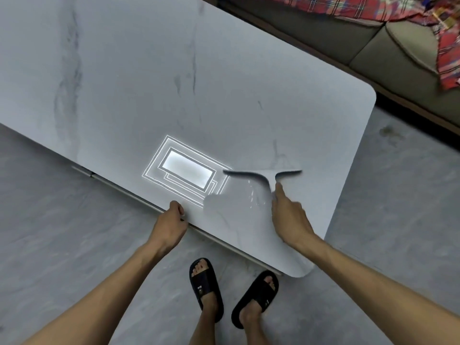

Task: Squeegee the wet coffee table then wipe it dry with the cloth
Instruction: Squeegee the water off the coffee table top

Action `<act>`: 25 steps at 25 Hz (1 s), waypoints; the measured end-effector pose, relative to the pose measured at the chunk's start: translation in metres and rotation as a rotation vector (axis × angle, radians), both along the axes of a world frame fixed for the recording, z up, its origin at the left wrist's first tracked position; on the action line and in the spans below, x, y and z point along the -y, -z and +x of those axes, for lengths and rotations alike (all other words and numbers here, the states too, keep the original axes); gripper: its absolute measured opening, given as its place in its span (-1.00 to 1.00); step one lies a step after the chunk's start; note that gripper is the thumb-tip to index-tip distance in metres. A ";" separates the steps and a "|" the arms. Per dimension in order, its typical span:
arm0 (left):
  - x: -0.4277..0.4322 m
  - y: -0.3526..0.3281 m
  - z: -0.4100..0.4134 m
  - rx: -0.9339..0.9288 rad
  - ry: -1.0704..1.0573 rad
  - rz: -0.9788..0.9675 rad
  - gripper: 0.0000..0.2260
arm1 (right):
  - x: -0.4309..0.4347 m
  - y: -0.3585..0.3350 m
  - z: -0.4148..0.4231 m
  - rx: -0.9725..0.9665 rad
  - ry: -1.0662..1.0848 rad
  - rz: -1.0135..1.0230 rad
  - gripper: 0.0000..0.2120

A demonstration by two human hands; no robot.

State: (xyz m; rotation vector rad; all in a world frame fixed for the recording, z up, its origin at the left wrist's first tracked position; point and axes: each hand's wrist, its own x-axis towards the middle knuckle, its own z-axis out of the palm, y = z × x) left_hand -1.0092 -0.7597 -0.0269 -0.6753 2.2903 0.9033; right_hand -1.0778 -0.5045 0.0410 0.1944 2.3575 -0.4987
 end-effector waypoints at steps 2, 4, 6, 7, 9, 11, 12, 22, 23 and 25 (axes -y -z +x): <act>0.001 -0.002 0.003 -0.010 -0.034 0.008 -0.86 | -0.012 -0.006 0.013 0.009 -0.068 -0.003 -0.45; 0.005 -0.004 0.004 -0.056 -0.141 0.003 -0.88 | -0.013 -0.014 0.009 -0.039 -0.201 -0.028 -0.50; 0.013 -0.005 0.005 -0.115 -0.268 -0.026 -0.91 | 0.005 -0.015 -0.002 -0.126 -0.425 -0.089 -0.54; 0.018 -0.007 0.005 -0.140 -0.298 -0.058 -0.92 | 0.020 -0.012 -0.007 -0.151 -0.542 -0.125 -0.55; 0.026 -0.009 0.005 -0.174 -0.300 -0.121 -0.95 | 0.053 0.001 -0.011 -0.172 -0.763 -0.159 -0.57; 0.031 -0.009 0.005 -0.180 -0.272 -0.145 -0.96 | 0.080 0.016 -0.009 -0.202 -0.915 -0.150 -0.59; 0.032 -0.009 0.005 -0.164 -0.259 -0.143 -0.95 | 0.087 0.023 -0.007 -0.224 -0.950 -0.135 -0.60; -0.018 -0.003 -0.008 0.086 0.020 0.046 -0.85 | -0.067 0.022 0.004 -0.170 -0.686 0.112 -0.57; -0.025 -0.003 -0.011 0.107 0.069 0.048 -0.84 | -0.081 0.018 0.007 -0.140 -0.648 0.119 -0.57; -0.041 -0.004 -0.013 0.130 0.140 0.069 -0.82 | -0.102 0.008 0.013 -0.114 -0.594 0.116 -0.57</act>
